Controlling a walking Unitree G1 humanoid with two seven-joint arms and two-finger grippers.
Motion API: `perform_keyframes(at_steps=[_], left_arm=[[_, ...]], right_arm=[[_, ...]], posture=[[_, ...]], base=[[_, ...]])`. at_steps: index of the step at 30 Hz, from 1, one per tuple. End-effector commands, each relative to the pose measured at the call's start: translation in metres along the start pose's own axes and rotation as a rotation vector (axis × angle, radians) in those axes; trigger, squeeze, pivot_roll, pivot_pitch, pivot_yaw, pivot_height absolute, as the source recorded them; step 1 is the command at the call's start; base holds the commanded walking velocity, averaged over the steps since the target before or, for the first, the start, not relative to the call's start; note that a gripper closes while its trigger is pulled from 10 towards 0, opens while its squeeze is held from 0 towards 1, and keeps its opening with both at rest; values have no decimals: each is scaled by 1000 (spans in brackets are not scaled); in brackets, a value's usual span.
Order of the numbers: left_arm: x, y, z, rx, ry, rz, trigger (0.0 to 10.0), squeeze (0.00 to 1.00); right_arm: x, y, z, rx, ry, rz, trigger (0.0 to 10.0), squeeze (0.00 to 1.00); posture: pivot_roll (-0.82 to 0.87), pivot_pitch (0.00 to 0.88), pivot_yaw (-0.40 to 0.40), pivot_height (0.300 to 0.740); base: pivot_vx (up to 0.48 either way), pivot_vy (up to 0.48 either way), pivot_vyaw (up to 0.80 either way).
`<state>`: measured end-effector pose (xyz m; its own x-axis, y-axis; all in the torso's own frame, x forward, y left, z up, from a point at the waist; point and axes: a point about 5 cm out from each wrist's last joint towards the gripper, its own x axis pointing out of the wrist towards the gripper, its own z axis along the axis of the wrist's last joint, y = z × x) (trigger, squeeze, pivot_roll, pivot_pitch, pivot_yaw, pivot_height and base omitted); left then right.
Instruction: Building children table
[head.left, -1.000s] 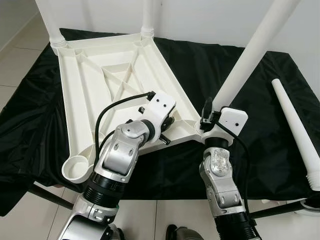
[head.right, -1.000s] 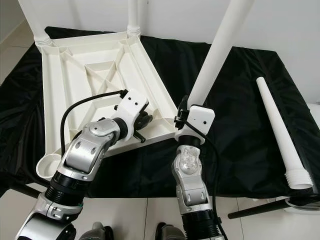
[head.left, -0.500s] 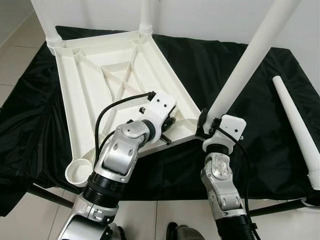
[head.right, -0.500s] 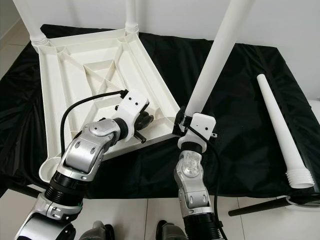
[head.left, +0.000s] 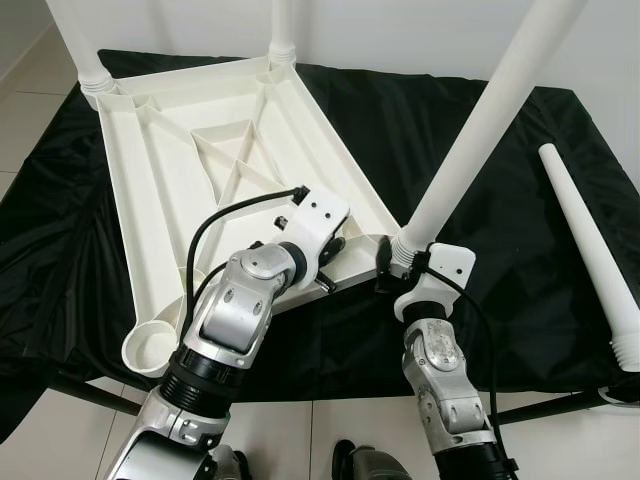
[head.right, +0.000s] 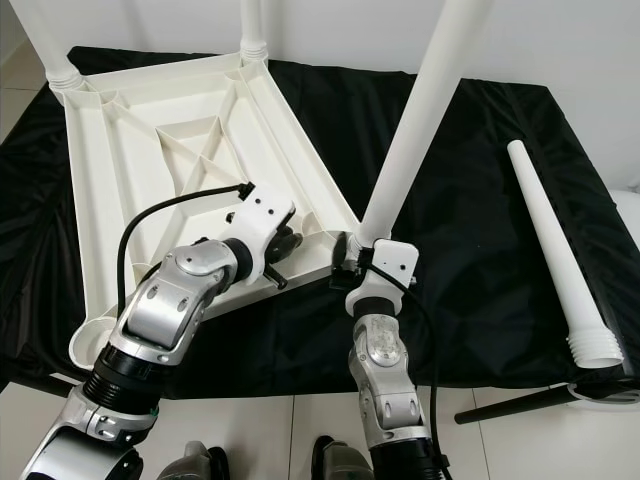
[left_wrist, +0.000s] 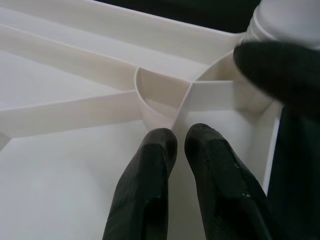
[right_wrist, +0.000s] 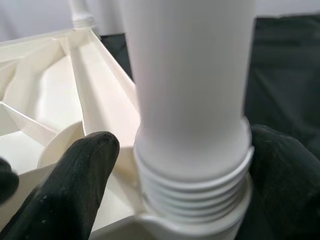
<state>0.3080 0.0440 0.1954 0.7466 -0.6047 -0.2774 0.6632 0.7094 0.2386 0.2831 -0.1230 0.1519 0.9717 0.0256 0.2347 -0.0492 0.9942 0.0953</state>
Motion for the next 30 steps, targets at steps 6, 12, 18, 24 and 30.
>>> perform_keyframes(at_steps=[6, 12, 18, 24, 30], left_arm=[[-6, 0, -2, 27, -28, -56, 10000, 0], [-15, 14, 2, -8, -86, -4, 10000, 0], [-25, 19, 3, -11, -135, 5, 10000, 0], [-30, 27, -1, -8, -180, 85, 10000, 0], [-34, 39, -10, -109, -193, 178, 10000, 90]], right_arm=[[-5, -10, 13, -33, -79, 100, 10000, 0], [-6, -20, 15, -63, -91, 120, 10000, 0], [-10, -29, 14, -51, -90, 142, 10000, 0], [-15, -39, 13, -72, -100, 120, 10000, 0], [-15, -43, 12, -67, -114, 93, 10000, 0]], posture=[[-58, 150, -16, 740], [-61, 139, -16, 740], [-60, 132, -14, 740], [-63, 123, -11, 740], [-61, 122, -10, 740]], base=[[0, 0, 0], [0, 0, 0], [0, 0, 0], [0, 0, 0], [0, 0, 0]])
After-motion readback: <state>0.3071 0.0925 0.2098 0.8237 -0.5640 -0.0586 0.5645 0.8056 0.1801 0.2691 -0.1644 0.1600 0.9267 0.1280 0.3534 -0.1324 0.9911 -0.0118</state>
